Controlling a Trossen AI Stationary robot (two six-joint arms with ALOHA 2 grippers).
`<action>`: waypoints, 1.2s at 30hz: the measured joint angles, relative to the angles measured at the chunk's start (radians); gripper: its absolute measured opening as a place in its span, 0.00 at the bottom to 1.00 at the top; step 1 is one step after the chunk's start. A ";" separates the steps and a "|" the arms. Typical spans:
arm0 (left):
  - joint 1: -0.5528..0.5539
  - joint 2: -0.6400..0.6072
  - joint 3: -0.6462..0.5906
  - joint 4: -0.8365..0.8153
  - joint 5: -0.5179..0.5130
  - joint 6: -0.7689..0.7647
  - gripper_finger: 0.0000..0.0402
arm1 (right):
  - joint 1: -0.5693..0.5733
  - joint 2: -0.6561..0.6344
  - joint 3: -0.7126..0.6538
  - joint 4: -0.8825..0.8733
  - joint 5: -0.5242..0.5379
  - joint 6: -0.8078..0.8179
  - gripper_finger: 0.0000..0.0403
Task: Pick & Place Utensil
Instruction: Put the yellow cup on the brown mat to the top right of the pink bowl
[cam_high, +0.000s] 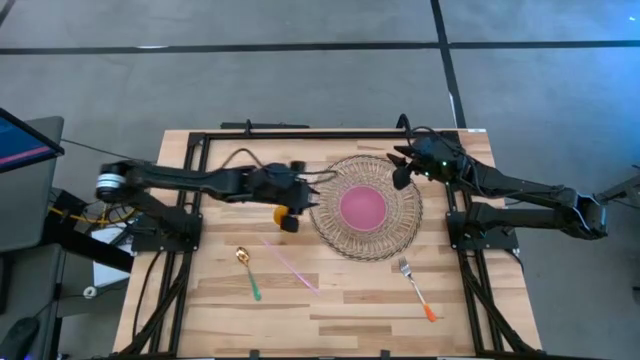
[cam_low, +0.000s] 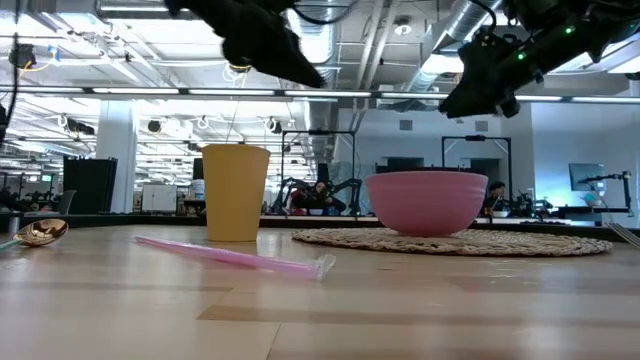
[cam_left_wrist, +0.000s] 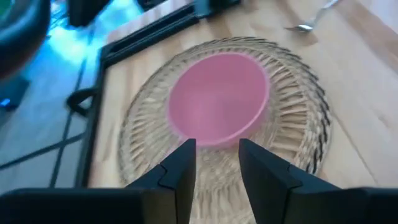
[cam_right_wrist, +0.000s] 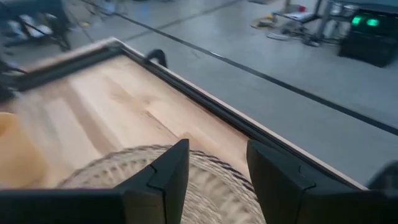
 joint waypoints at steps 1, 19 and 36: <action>0.000 -0.034 -0.025 0.000 -0.021 -0.018 0.30 | 0.002 0.000 0.000 0.013 -0.018 0.000 0.38; 0.001 -0.427 -0.376 0.007 -0.209 -0.244 0.30 | 0.144 0.291 0.087 0.422 -0.260 -0.098 0.38; 0.003 -0.428 -0.479 0.008 -0.248 -0.359 0.30 | 0.282 0.798 0.458 0.366 -0.489 -0.282 0.38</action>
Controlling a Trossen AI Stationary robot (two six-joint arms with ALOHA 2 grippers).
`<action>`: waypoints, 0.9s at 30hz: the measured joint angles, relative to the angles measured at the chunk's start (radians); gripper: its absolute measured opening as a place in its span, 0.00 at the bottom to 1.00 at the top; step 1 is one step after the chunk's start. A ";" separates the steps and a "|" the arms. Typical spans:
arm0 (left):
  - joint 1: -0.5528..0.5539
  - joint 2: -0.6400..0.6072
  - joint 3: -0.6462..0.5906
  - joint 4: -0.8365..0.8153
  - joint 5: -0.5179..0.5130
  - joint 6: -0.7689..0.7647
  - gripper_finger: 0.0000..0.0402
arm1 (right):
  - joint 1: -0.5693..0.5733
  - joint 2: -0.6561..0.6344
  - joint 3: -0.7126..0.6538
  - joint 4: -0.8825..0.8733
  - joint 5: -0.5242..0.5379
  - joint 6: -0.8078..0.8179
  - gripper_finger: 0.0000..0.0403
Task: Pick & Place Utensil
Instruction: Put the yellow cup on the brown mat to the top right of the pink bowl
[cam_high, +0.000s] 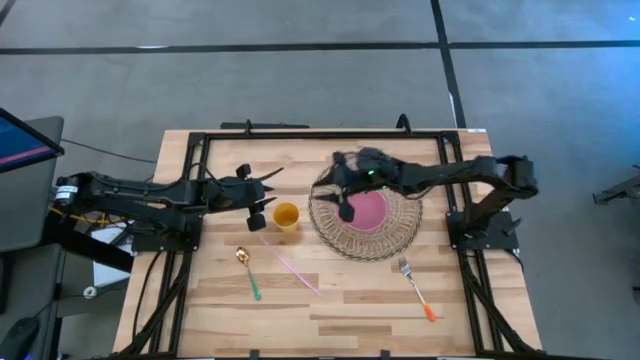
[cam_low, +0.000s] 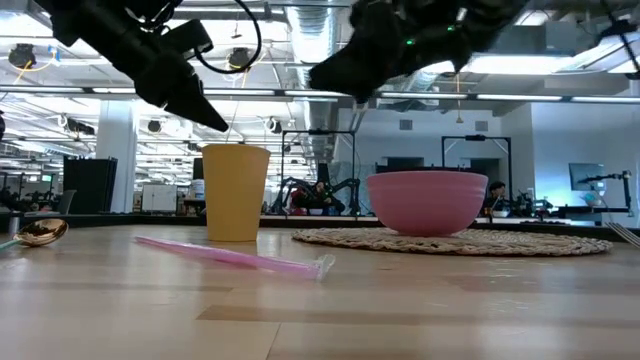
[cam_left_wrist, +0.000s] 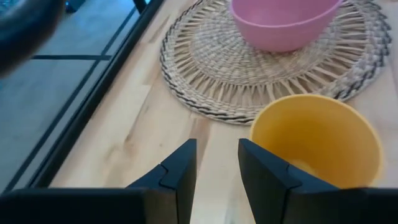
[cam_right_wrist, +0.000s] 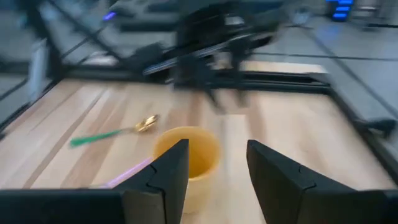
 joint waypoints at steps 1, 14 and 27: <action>0.000 0.000 0.000 0.000 -0.009 0.000 0.30 | 0.008 0.027 0.021 -0.009 -0.018 -0.019 0.38; 0.000 0.000 0.000 0.000 -0.017 0.001 0.30 | 0.075 0.293 0.233 -0.145 -0.082 -0.148 0.38; 0.000 0.000 -0.001 0.000 -0.017 0.002 0.30 | 0.078 0.351 0.247 -0.139 -0.088 -0.240 0.38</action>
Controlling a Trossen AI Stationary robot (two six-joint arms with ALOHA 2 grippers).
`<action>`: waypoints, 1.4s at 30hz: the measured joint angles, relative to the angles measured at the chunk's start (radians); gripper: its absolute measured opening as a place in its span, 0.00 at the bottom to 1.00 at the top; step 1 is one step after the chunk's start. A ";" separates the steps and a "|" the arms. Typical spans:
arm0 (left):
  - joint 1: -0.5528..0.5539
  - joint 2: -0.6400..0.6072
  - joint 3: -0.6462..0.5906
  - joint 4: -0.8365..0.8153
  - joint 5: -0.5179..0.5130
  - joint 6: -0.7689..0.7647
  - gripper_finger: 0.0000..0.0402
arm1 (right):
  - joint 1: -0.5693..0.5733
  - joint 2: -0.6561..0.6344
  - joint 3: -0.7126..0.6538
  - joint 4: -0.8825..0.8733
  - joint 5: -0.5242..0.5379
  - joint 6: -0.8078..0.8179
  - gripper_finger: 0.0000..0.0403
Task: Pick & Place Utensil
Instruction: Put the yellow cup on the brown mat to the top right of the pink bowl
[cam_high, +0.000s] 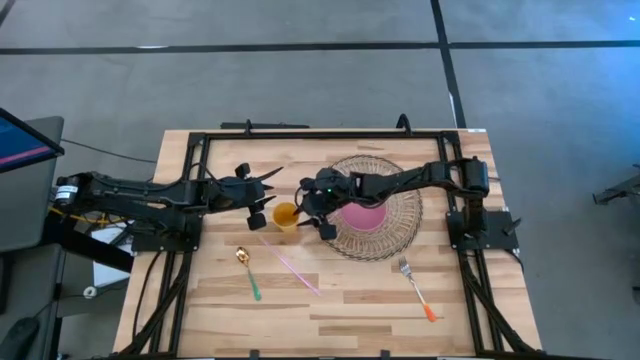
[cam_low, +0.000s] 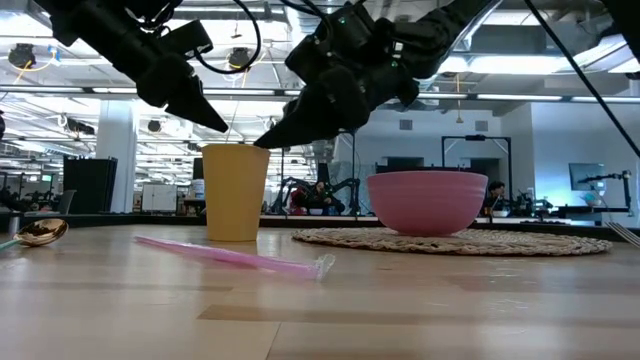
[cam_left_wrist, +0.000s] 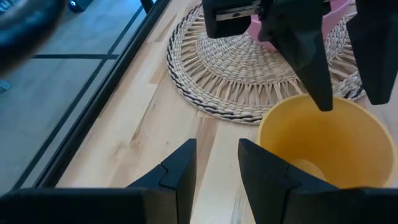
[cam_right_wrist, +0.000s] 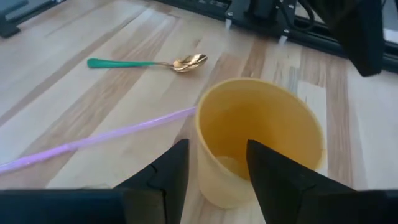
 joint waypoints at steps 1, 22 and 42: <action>0.000 0.000 0.000 0.000 0.000 0.000 0.30 | 0.000 0.000 0.000 -0.001 -0.005 -0.003 0.37; 0.000 0.000 0.000 0.000 0.000 0.000 0.30 | 0.000 0.001 0.002 -0.079 0.073 -0.109 0.09; 0.000 0.000 0.000 0.000 0.000 0.000 0.30 | 0.001 -0.163 0.001 -0.211 0.278 -0.046 0.01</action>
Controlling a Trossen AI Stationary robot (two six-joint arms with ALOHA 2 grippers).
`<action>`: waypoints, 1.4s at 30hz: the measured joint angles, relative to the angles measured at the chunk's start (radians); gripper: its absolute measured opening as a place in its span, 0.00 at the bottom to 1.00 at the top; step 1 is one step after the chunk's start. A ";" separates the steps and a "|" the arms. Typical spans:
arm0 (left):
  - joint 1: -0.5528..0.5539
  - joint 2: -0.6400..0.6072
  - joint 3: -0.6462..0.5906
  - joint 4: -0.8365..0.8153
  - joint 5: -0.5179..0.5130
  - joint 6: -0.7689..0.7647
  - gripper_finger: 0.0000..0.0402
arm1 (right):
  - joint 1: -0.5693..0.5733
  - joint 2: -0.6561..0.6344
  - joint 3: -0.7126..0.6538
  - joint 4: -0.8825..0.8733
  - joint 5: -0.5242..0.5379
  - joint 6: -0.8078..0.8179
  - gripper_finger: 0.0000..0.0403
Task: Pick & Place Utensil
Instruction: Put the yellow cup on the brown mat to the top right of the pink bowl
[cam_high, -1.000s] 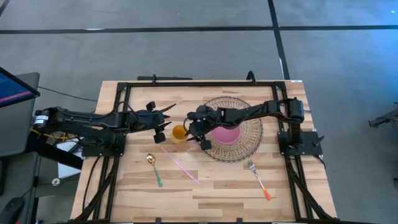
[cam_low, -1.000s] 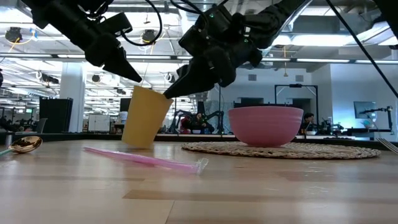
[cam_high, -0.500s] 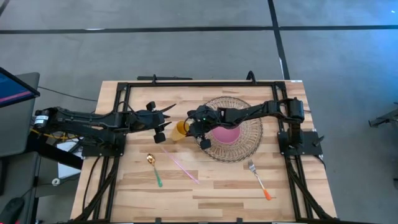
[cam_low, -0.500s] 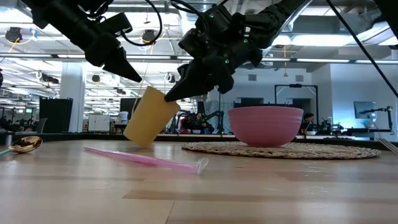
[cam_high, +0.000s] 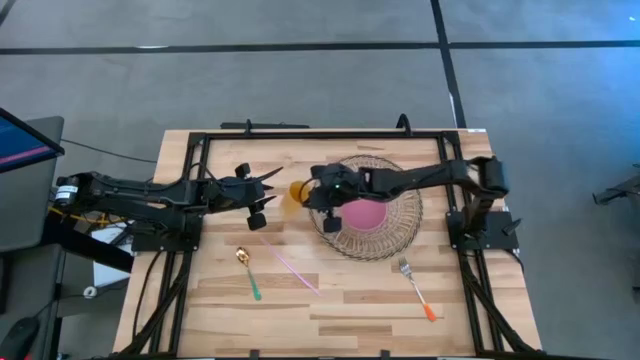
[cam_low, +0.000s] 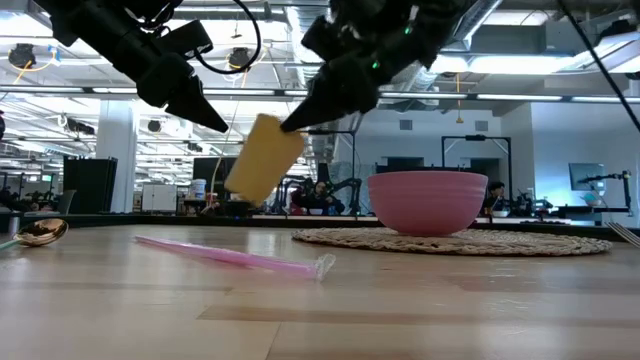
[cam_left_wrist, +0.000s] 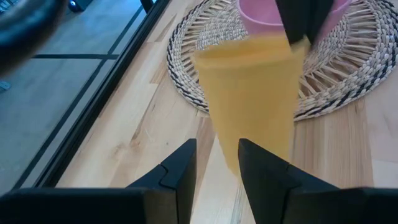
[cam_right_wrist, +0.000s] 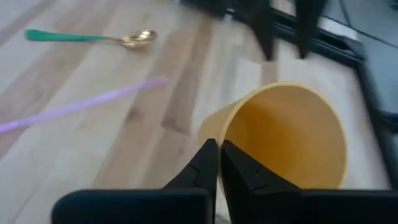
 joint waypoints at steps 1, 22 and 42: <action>0.000 0.000 0.000 0.000 0.000 0.000 0.30 | 0.001 -0.020 0.000 -0.023 0.033 0.000 0.01; 0.000 0.000 0.000 0.000 0.000 0.000 0.30 | -0.079 -0.306 0.000 -0.860 0.462 0.585 0.02; 0.000 0.000 0.000 0.000 0.000 0.000 0.30 | -0.140 -0.301 -0.038 -0.966 0.435 0.681 0.01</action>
